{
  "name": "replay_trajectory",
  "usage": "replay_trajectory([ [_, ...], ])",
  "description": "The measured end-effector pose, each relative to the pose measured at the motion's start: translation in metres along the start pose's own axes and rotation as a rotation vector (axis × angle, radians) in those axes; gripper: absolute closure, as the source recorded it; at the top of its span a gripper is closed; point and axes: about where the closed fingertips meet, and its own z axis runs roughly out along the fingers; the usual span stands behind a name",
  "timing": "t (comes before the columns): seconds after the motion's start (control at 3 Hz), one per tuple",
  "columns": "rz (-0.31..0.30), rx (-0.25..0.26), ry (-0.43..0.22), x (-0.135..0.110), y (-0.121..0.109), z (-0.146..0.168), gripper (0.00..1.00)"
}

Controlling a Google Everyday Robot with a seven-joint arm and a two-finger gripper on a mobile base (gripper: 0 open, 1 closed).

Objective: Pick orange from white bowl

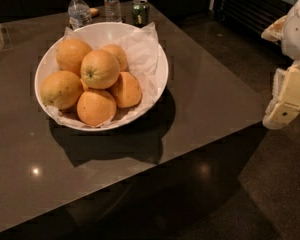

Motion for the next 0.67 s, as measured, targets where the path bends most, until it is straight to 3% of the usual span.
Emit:
replay_trajectory([
  [0.33, 0.0, 0.0, 0.0, 0.0, 0.0, 0.0, 0.0],
  [0.67, 0.013, -0.066, -0.085, -0.019, -0.008, 0.011, 0.0],
])
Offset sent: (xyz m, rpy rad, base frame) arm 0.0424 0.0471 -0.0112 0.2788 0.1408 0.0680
